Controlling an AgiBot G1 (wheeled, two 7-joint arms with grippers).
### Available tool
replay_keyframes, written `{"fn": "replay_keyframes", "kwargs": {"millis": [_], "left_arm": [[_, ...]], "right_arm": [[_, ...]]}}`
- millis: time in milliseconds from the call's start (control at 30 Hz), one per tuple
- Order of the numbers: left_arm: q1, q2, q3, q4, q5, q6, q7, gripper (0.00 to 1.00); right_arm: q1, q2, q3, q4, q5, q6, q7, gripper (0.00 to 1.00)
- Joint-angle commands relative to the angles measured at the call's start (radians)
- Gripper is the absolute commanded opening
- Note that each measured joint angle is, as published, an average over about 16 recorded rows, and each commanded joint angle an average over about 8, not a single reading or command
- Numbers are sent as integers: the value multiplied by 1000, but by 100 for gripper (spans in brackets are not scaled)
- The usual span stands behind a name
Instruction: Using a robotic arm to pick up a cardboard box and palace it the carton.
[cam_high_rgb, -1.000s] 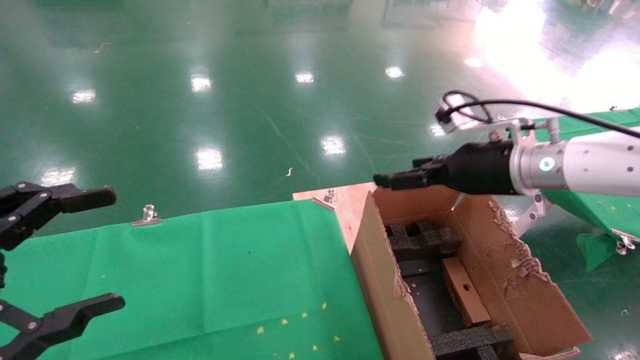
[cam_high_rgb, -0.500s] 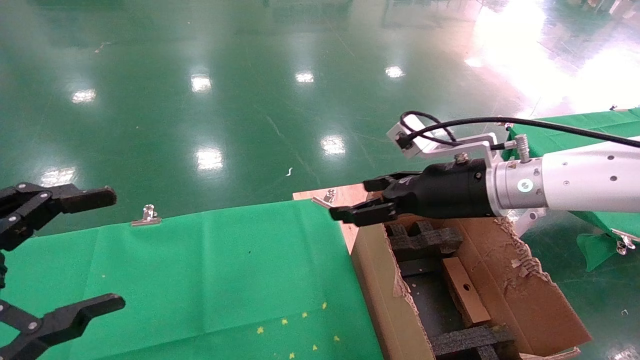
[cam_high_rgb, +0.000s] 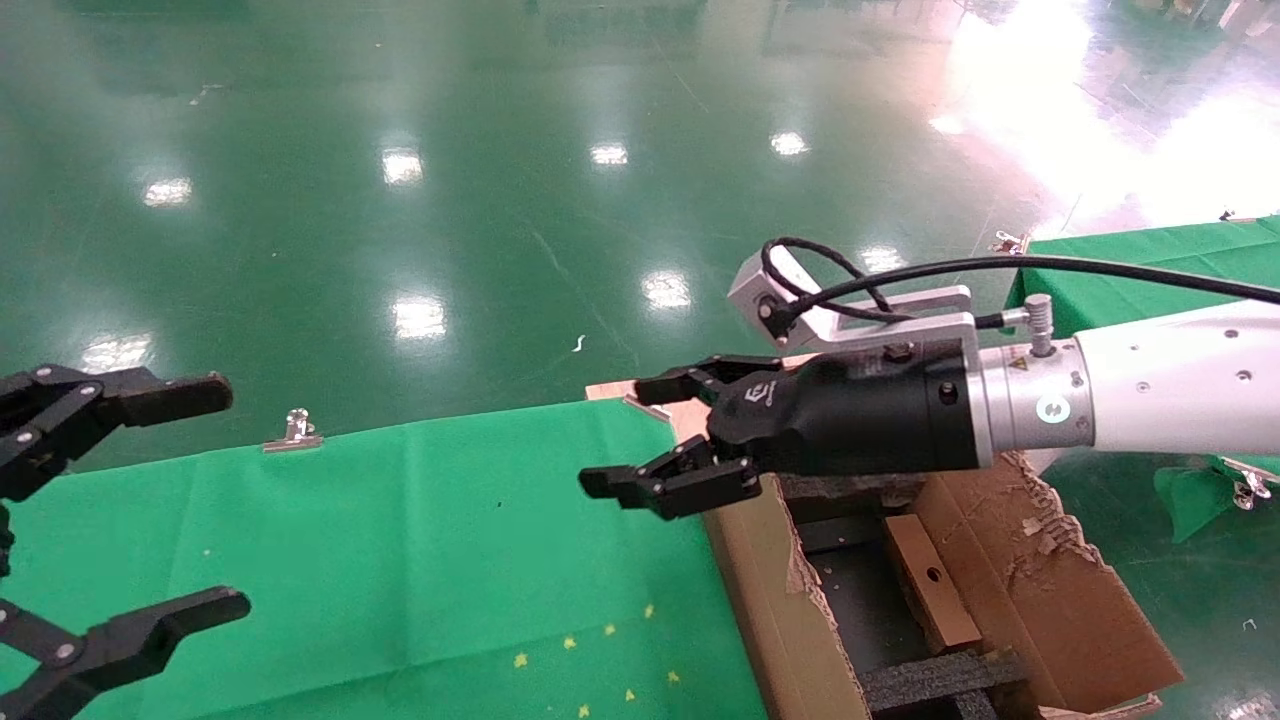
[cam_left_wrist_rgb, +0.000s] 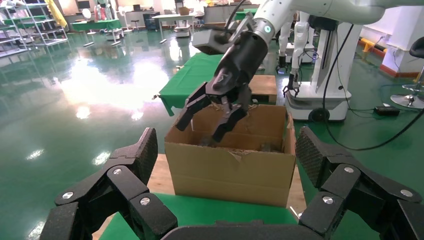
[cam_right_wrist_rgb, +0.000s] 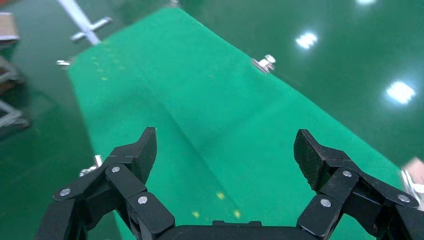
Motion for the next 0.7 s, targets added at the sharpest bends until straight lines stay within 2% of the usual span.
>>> {"fn": "replay_keyframes", "kwargs": {"millis": [33, 700], "left_arm": [[0, 0, 0, 0, 0, 0, 0, 100], [0, 0, 0, 0, 0, 0, 0, 100]], "right_arm": [[-27, -7, 43, 0, 20, -26, -38, 100], [-297, -74, 464, -4, 216, -284, -412, 100]]}}
